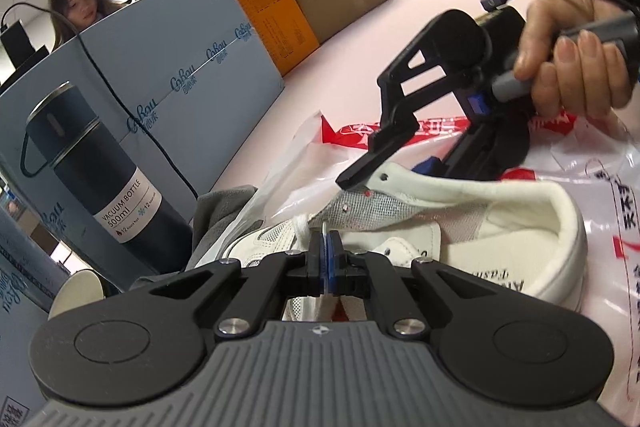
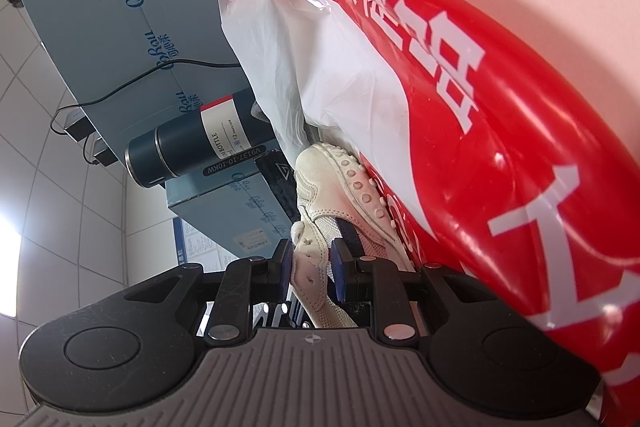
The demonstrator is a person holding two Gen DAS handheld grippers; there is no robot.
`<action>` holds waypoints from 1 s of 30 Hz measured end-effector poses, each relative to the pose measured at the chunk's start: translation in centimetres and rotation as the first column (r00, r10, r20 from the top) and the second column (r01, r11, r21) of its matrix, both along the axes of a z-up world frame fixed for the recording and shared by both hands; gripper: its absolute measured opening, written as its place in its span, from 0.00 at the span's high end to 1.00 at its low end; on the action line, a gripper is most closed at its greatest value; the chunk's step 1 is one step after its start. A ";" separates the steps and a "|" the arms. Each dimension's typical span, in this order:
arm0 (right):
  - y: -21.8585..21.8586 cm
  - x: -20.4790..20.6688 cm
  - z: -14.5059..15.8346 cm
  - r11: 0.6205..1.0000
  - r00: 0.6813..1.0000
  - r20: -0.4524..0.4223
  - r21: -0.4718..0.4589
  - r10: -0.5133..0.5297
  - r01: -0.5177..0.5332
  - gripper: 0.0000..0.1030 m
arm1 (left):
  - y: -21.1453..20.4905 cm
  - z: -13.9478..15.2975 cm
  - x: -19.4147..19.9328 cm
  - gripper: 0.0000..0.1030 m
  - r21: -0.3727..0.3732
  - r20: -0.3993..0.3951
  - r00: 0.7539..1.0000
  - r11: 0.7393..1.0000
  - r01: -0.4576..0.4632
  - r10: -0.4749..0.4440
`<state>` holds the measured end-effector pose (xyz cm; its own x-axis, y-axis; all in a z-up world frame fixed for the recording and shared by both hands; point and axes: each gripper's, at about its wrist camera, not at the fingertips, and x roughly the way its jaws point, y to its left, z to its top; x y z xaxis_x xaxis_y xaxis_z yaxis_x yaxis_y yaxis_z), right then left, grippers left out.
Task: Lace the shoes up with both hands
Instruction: 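Hold the sneaker with the right gripper while the left gripper pinches the lace at the eyelets, then open both grippers and release the sneaker and lace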
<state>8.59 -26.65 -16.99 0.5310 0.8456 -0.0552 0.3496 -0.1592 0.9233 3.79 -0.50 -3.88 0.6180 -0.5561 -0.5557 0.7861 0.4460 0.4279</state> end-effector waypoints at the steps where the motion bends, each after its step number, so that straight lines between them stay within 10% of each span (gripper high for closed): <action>1: 0.0 0.0 0.0 1.000 1.000 0.001 0.000 0.000 0.000 0.82 | 0.0 0.0 0.0 0.99 -0.007 -0.003 1.000 1.000 -0.004 0.004; 8: 0.0 0.1 0.6 1.000 0.999 0.029 -0.026 0.014 -0.014 0.79 | -0.5 0.1 0.0 0.98 -0.057 -0.025 0.998 0.997 -0.060 0.059; 10: -0.1 0.4 1.7 0.998 0.996 0.084 -0.054 0.020 -0.015 0.67 | -0.4 0.2 -0.1 0.87 -0.074 -0.041 0.994 0.991 -0.108 0.106; 12: -0.5 0.6 3.4 0.994 0.986 0.163 -0.105 0.025 -0.008 0.24 | 0.2 0.7 -0.7 0.78 -0.106 -0.036 0.987 0.982 -0.158 0.155; 17: -1.1 0.9 7.3 0.961 0.951 0.297 -0.278 0.082 0.004 0.14 | 2.0 2.3 -3.3 0.46 -0.208 -0.043 0.961 0.938 -0.277 0.274; 21: -0.8 0.9 8.6 0.940 0.936 0.341 -0.341 0.090 0.034 0.14 | 2.9 3.6 -5.0 0.27 -0.302 -0.156 0.921 0.870 -0.389 0.357; 30: 0.4 2.3 13.2 0.797 0.830 0.471 -0.602 0.298 0.055 0.14 | 3.3 5.2 -4.9 0.27 -0.450 -0.548 0.755 0.634 -0.629 0.360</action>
